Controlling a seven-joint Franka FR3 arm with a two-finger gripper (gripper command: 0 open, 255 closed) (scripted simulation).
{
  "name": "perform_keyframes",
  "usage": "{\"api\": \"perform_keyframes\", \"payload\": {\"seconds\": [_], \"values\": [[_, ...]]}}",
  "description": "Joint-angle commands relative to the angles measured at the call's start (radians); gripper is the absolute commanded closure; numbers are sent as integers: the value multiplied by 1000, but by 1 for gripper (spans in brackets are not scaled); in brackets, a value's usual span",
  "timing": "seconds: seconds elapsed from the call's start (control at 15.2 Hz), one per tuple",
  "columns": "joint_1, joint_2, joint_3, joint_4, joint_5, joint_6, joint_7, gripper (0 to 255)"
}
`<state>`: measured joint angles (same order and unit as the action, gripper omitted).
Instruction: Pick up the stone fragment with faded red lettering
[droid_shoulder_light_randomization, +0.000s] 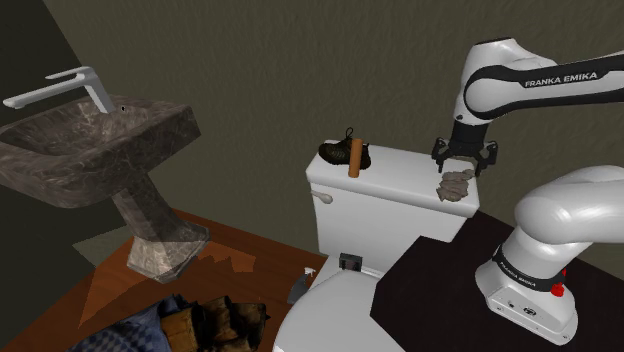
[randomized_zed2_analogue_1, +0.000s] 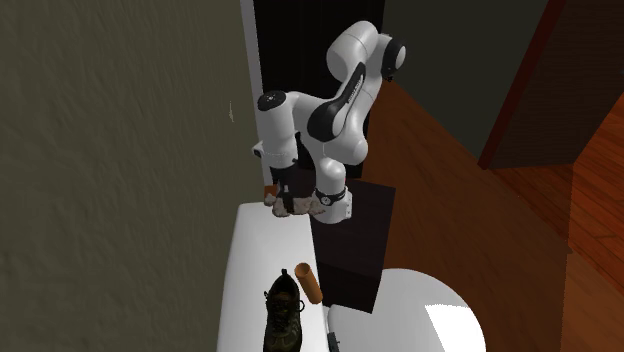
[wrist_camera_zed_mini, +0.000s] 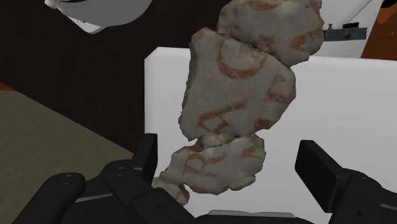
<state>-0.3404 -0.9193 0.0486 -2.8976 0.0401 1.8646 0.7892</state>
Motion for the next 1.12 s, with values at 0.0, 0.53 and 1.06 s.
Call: {"api": "perform_keyframes", "payload": {"seconds": [0.0, 0.53, 1.06], "values": [[-3, 7, 1, -26, 1, 33, 4, 0], [-4, 31, 1, -64, 2, 96, 1, 255], [-2, 23, 2, -53, 3, 77, 4, 255]]}}
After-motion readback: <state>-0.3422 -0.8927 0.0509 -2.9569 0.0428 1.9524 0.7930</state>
